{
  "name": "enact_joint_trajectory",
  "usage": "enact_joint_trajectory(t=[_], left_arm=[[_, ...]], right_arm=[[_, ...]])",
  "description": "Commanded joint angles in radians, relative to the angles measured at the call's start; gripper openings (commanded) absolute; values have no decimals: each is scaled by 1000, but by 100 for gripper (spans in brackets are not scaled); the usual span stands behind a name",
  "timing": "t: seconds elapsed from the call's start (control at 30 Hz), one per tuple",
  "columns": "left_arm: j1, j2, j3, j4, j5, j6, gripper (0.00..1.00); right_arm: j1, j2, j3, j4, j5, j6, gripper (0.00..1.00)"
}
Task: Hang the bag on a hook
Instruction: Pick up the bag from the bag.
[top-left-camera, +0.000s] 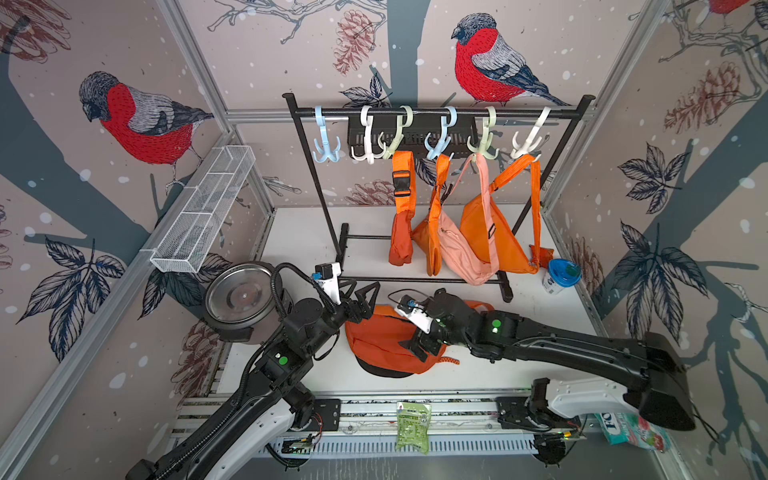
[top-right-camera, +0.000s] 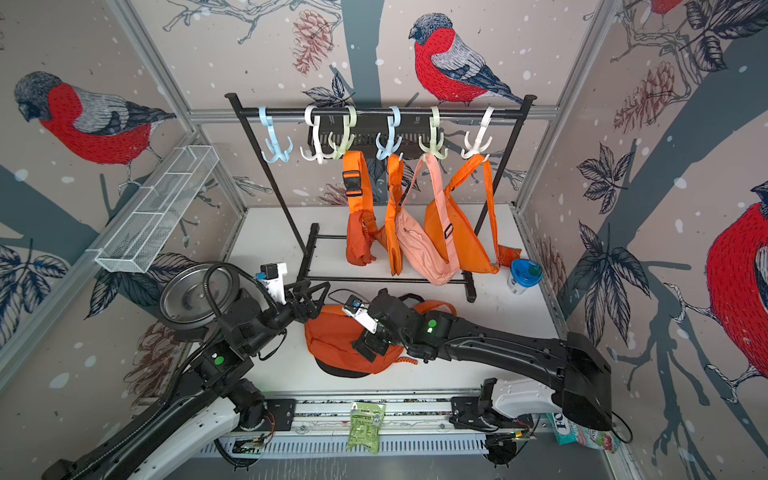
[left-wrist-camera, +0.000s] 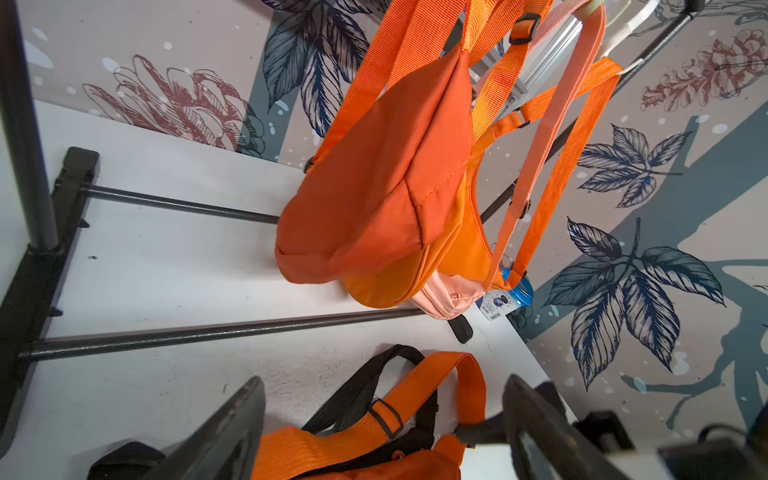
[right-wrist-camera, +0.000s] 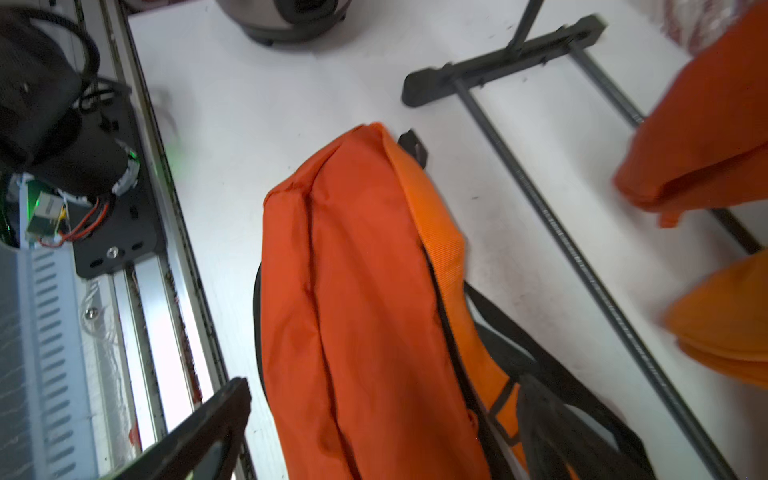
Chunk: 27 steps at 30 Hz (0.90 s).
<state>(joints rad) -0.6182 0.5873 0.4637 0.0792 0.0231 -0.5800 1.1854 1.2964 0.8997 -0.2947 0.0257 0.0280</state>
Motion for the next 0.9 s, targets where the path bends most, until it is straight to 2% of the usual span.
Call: enact_joint_trajectory(t=[0.0, 0.17, 0.3, 0.5, 0.57, 0.63, 0.7, 0.77, 0.87], left_arm=[[5, -1, 13, -28, -14, -22, 88], [12, -4, 23, -80, -47, -50, 88], [17, -40, 21, -119, -96, -63, 88], [21, -94, 22, -151, -135, -70, 89], [22, -105, 27, -159, -145, -70, 89], [23, -114, 34, -166, -153, -69, 89], [23, -122, 45, -172, -156, -66, 89], [23, -128, 55, -176, -160, -63, 89], [23, -139, 68, -182, -166, -61, 89]], right_arm=[[41, 83, 43, -79, -5, 12, 100], [114, 245, 112, -114, 9, 0, 98], [130, 346, 158, -123, 21, -6, 94], [132, 428, 188, -123, 37, -7, 87], [134, 449, 196, -131, 28, -5, 82], [135, 464, 200, -139, 24, -4, 73], [136, 471, 202, -144, 19, -2, 54], [137, 464, 200, -141, 21, 3, 30], [137, 441, 198, -130, 18, 6, 9]])
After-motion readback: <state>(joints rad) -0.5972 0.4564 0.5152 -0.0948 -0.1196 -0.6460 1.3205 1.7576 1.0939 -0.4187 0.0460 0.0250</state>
